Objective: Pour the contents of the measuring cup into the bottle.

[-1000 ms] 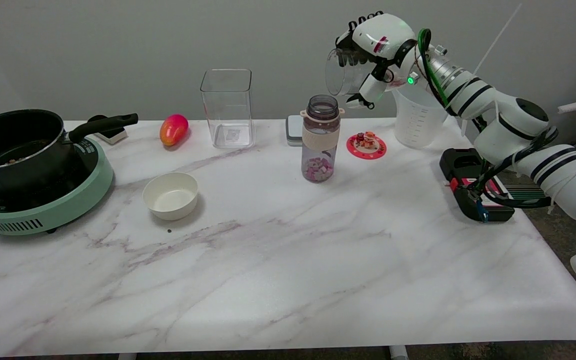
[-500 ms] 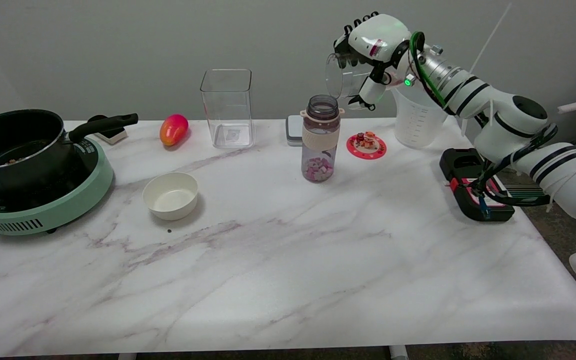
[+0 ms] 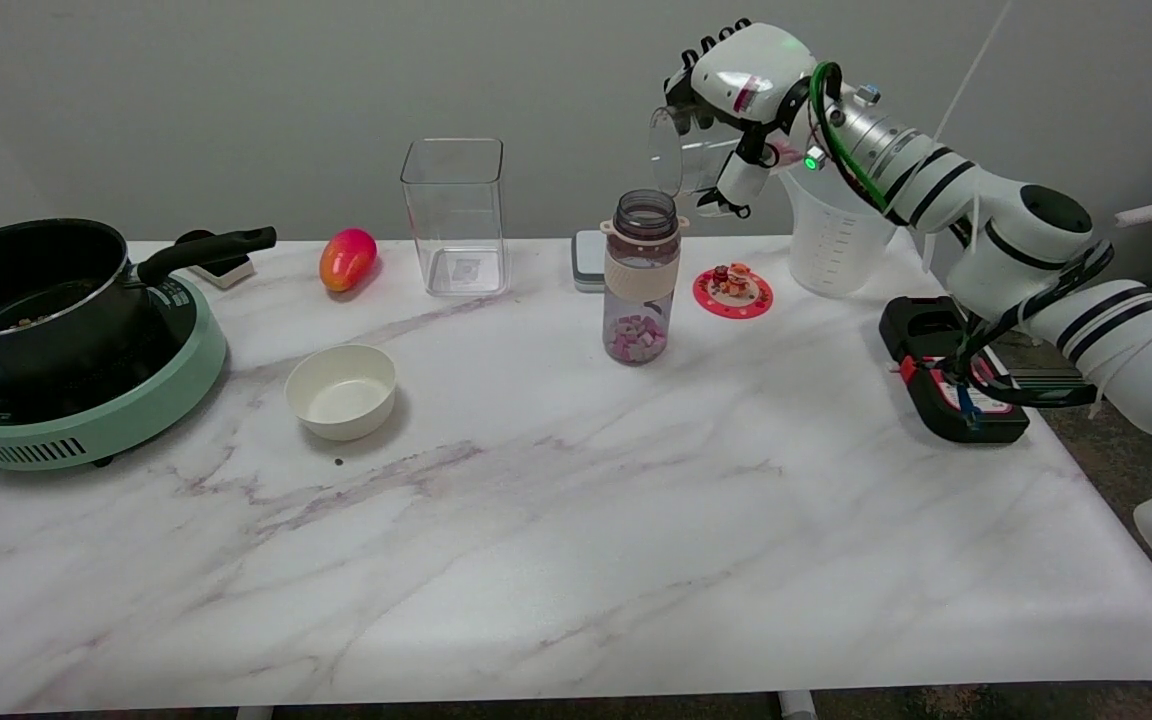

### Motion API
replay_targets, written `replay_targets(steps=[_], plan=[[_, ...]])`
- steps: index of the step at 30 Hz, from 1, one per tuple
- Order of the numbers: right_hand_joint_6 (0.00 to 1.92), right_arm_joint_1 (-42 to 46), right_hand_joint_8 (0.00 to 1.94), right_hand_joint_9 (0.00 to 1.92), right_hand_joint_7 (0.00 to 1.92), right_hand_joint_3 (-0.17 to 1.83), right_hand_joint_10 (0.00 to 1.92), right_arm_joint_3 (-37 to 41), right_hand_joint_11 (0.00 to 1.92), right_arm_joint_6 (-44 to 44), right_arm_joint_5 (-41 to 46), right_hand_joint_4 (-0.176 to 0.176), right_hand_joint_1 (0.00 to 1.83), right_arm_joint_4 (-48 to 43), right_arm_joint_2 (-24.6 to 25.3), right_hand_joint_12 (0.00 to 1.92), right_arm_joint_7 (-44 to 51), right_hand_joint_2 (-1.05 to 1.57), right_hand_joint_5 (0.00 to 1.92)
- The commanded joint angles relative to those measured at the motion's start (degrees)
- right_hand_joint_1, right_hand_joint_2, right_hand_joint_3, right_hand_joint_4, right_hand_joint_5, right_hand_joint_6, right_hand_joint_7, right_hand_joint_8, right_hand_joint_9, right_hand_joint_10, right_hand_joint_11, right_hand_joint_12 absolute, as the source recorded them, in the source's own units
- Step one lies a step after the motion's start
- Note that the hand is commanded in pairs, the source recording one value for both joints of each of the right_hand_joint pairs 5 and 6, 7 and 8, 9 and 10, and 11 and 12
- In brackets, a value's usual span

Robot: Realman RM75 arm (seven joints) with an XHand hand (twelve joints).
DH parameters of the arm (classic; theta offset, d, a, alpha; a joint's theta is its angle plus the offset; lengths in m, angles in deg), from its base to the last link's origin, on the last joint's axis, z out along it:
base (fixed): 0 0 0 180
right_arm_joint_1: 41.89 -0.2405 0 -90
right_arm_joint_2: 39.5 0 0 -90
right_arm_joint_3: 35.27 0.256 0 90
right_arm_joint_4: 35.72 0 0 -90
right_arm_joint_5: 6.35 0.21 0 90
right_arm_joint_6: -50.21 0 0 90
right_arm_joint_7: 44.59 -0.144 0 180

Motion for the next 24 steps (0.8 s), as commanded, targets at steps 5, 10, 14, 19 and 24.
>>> replay_targets(steps=[5,10,14,19,24], plan=[[1.61,-2.53,1.57,1.47,1.57,1.22,1.47,-0.84,1.27,-1.60,-5.32,0.000,1.60,0.63,0.91,1.27,-0.25,0.67,1.61],[1.62,-2.93,1.57,1.47,1.57,1.24,1.47,-0.96,1.27,-2.67,-7.59,0.000,1.60,1.14,1.03,1.27,-0.62,0.66,1.62],[1.61,-3.29,1.57,1.47,1.57,1.25,1.47,-0.96,1.27,-3.25,-9.78,0.000,1.60,1.19,1.11,1.27,-2.05,0.65,1.61],[1.62,-3.45,1.57,1.47,1.57,1.25,1.47,-0.96,1.27,-3.52,-11.25,0.000,1.60,1.22,1.11,1.27,-2.72,0.65,1.62],[1.62,-4.06,1.57,1.46,1.57,1.25,1.46,-0.96,1.27,-4.32,-12.11,0.000,1.59,1.84,1.26,1.27,-2.72,0.64,1.62]])
